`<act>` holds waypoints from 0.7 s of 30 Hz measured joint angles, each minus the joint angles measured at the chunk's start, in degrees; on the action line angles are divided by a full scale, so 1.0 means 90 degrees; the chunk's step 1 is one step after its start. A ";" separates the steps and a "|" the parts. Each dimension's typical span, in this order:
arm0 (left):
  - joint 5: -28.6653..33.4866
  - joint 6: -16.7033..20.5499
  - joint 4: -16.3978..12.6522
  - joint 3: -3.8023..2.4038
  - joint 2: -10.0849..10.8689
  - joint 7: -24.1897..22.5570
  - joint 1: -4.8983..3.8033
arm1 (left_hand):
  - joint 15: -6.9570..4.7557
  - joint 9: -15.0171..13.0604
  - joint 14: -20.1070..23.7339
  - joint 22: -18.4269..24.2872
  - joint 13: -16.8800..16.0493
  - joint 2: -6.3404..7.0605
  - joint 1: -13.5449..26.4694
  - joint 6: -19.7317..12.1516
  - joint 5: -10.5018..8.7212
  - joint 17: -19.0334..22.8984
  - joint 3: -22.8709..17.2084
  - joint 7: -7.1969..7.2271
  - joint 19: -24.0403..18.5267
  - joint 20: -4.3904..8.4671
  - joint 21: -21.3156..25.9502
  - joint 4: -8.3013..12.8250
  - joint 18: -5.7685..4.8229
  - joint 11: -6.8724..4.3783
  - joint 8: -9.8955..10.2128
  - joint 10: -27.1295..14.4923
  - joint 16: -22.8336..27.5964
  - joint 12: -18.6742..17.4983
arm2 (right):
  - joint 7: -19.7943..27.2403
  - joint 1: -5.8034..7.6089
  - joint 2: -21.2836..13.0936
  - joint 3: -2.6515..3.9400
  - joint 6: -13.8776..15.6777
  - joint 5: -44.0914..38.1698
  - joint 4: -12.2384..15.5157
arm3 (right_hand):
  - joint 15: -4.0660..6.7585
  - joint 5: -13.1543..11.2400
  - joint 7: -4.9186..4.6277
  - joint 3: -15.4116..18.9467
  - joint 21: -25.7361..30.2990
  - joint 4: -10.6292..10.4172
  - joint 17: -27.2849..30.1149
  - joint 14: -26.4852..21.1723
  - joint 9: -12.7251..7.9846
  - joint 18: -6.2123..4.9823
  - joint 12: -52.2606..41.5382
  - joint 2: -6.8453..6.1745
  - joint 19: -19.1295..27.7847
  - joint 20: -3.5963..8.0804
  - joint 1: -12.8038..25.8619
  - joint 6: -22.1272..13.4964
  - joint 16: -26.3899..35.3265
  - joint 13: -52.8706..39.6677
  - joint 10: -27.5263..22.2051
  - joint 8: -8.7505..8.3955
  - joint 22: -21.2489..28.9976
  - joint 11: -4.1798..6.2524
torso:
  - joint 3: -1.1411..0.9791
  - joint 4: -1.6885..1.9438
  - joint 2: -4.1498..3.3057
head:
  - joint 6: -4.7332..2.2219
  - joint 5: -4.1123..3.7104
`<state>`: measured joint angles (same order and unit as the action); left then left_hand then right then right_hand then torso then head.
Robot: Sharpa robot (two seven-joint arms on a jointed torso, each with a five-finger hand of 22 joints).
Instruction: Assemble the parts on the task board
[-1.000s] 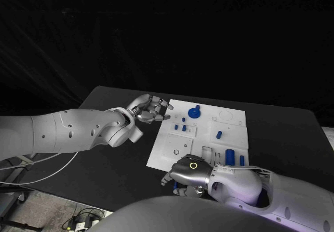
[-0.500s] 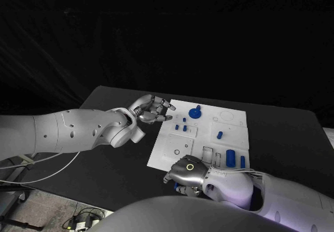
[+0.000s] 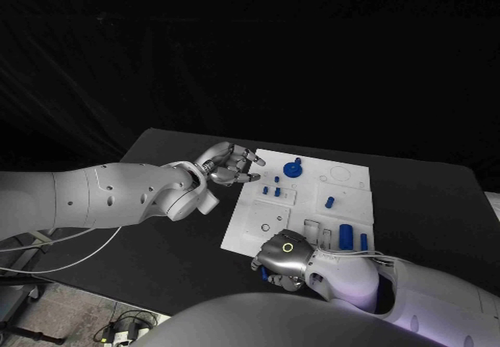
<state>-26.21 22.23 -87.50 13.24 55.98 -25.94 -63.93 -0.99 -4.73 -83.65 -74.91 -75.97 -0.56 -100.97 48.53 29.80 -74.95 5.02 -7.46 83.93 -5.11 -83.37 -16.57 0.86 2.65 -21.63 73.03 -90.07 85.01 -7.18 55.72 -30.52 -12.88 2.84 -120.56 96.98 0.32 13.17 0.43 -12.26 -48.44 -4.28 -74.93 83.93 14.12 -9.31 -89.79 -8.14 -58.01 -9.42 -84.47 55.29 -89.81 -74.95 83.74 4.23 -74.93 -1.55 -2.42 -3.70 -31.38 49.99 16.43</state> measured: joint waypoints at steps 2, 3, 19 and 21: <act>-0.0002 -0.0002 0.0000 0.0000 -0.0009 0.0004 0.0000 | 0.0000 0.0000 0.0000 0.0000 0.0001 0.0007 0.0007 0.0000 0.0000 0.0000 0.0000 0.0000 0.0000 0.0000 0.0000 0.0000 0.0000 0.0000 0.0000 0.0001 0.0000 0.0000 | 0.0000 0.0000 0.0005 0.0002 0.0008 -0.0003 -0.0015 | 0.0000 0.0000 0.0021 0.0020 0.0022 -0.0020 0.0000 0.0000 0.0062 0.0000 0.0000 -0.0002 0.0000 0.0000 0.0002 0.0118 0.0000 0.0000 0.0000 0.0065 0.0000 0.0000 | 0.0000 0.0000 0.0000 | 0.0000 -0.0002; -0.0003 -0.0004 0.0001 0.0000 -0.0014 0.0006 0.0000 | 0.0000 0.0000 0.0000 0.0000 0.0002 0.0007 0.0007 0.0000 0.0000 0.0000 0.0000 0.0000 0.0000 0.0000 0.0000 0.0000 0.0000 0.0000 0.0000 0.0001 0.0000 0.0000 | 0.0000 0.0000 0.0008 0.0002 0.0015 -0.0003 -0.0023 | 0.0000 0.0000 0.0024 0.0041 0.0023 -0.0040 0.0000 0.0000 0.0092 0.0000 0.0000 -0.0002 0.0000 0.0000 0.0002 0.0167 0.0000 0.0000 0.0006 0.0086 0.0000 -0.0006 | 0.0000 0.0000 0.0000 | 0.0000 -0.0004; -0.0017 -0.0063 0.0003 0.0000 -0.0037 0.0046 0.0000 | 0.0000 0.0008 0.0000 0.0000 0.0036 0.0006 0.0004 0.0000 0.0000 0.0001 0.0000 0.0000 0.0000 0.0000 0.0000 0.0000 0.0000 0.0003 0.0000 0.0092 0.0000 0.0024 | 0.0052 -0.0040 0.0142 0.0014 0.0161 0.0068 -0.0212 | 0.0000 0.0001 0.0095 0.0081 0.0022 -0.0081 0.0001 0.0000 0.0254 0.0000 0.0000 0.0083 0.0022 -0.0023 0.0087 0.0487 0.0000 0.0001 0.0022 0.0181 0.0001 -0.0022 | 0.0001 0.0003 0.0003 | 0.0000 0.0015; -0.0018 -0.0072 0.0003 0.0000 -0.0040 0.0052 0.0000 | 0.0000 0.0013 0.0000 0.0000 0.0036 0.0005 0.0003 0.0000 0.0000 0.0000 0.0000 0.0000 0.0000 0.0000 0.0000 0.0000 0.0000 0.0009 0.0000 0.0102 0.0000 0.0024 | 0.0060 -0.0053 0.0159 0.0014 0.0170 0.0076 -0.0235 | 0.0000 0.0045 0.0067 0.0105 0.0022 -0.0105 0.0002 -0.0001 0.0290 0.0000 0.0000 0.0116 0.0022 -0.0023 0.0120 0.0629 0.0000 0.0002 0.0022 0.0240 0.0001 -0.0022 | 0.0001 0.0003 0.0004 | 0.0000 0.0024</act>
<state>-26.38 21.59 -87.47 13.24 55.62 -25.47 -63.93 -0.99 -4.61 -83.65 -74.91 -75.64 -0.52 -100.94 48.53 29.79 -74.95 5.02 -7.45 83.93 -5.11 -83.37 -16.57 0.85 2.73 -21.63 73.94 -90.07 85.23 -6.64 55.24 -29.08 -12.75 4.37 -119.88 94.87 0.32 13.58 1.03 -11.31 -48.24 -5.23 -74.92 83.93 16.73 -9.31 -89.79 -7.09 -57.81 -9.63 -83.39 60.94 -89.80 -74.93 83.94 6.39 -74.92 -1.75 -2.42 -3.67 -31.35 49.99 16.65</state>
